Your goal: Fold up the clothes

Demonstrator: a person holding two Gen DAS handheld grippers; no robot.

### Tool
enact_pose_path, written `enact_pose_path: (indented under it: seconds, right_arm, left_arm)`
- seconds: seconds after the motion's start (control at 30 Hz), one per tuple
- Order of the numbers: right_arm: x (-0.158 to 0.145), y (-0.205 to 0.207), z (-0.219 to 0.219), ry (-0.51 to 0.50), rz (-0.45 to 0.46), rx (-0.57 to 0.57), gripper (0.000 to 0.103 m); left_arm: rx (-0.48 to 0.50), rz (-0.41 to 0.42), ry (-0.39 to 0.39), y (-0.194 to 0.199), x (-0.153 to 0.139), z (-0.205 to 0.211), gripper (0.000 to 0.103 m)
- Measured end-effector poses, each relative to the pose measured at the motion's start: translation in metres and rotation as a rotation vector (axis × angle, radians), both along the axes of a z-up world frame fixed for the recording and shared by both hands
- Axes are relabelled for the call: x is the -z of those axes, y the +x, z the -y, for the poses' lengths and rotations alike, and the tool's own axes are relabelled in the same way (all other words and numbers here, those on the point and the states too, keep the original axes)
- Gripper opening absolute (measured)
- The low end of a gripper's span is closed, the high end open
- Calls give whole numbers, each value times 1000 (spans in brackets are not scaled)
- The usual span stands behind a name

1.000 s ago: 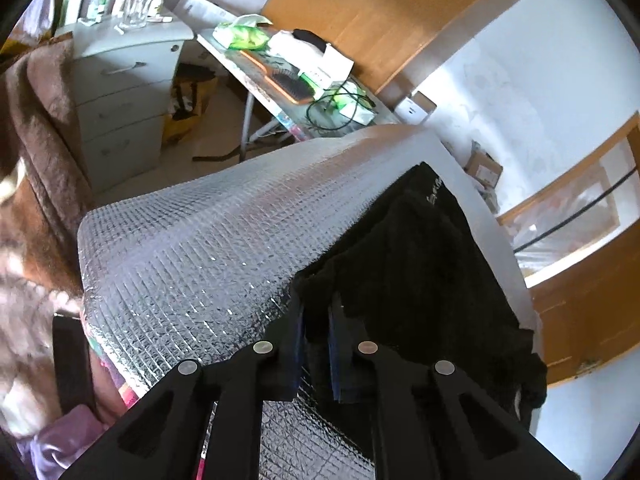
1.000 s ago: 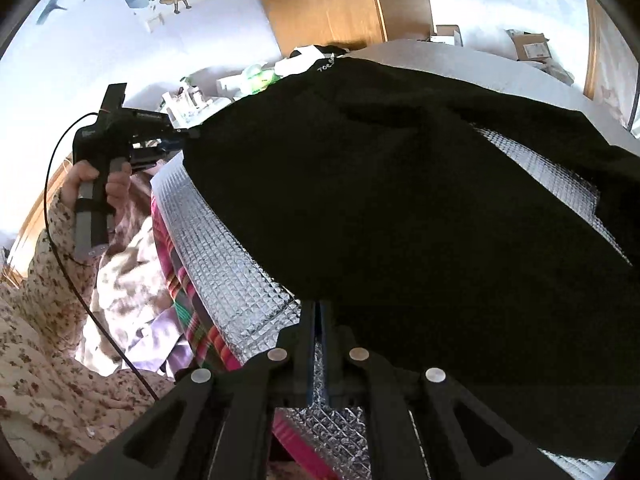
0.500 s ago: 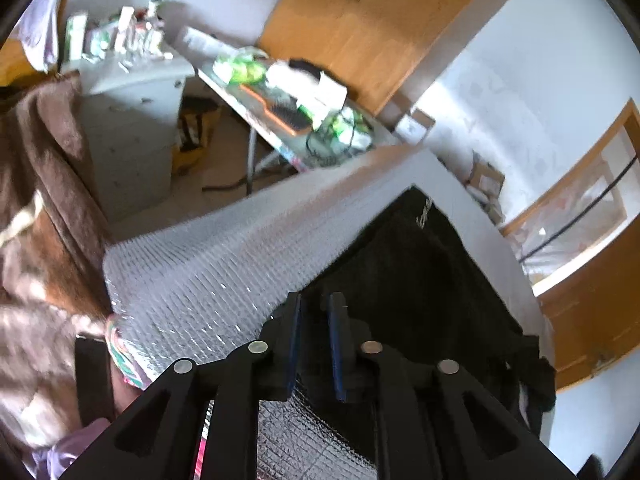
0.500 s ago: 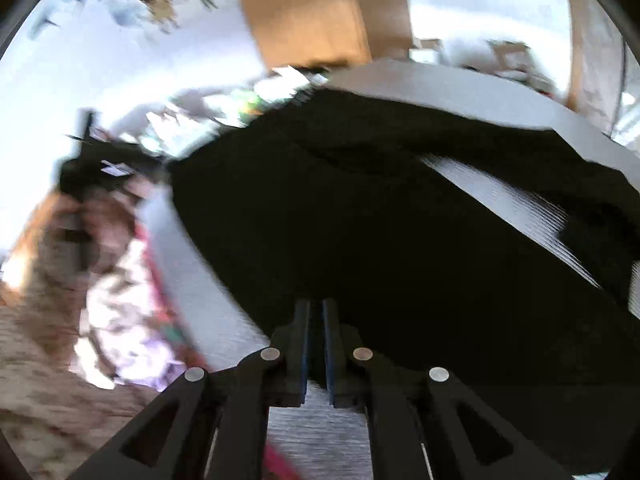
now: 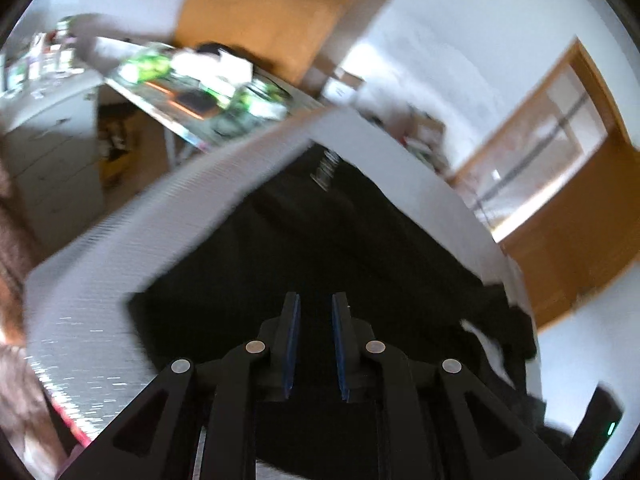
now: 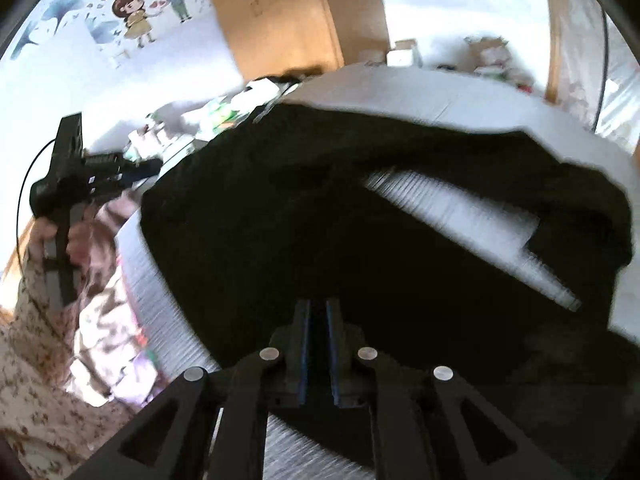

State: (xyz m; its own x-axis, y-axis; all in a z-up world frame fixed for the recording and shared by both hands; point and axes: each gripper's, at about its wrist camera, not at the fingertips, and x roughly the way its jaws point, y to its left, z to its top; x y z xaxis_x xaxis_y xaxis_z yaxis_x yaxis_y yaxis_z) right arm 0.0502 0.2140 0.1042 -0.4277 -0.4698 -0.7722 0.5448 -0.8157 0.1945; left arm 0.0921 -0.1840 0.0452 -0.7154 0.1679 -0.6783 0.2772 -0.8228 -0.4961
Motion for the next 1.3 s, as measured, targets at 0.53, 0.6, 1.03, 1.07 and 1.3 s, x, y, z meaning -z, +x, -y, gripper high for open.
enact_pose_path:
  seconds: [0.53,0.6,1.03,1.07,1.3]
  right_arm:
    - [-22,-185,53,61,-77,-66,34]
    - [-13,-209,66,86,-46,-89,34]
    - [36,-284,126,158,67,-235,45]
    - [36,-283,129,173,66,-248,45]
    - [39,-280,136,183,62,-271,11]
  left_arm:
    - [281,77,-68,-50,20,-68,17]
    - [327,71,-67,-48,21,-71,17]
    - [435,92,-44,-62,39,-78,16]
    - [434,89,-28,-63,40,-75,16]
    - [442,76,-8,-63,42,-74,16]
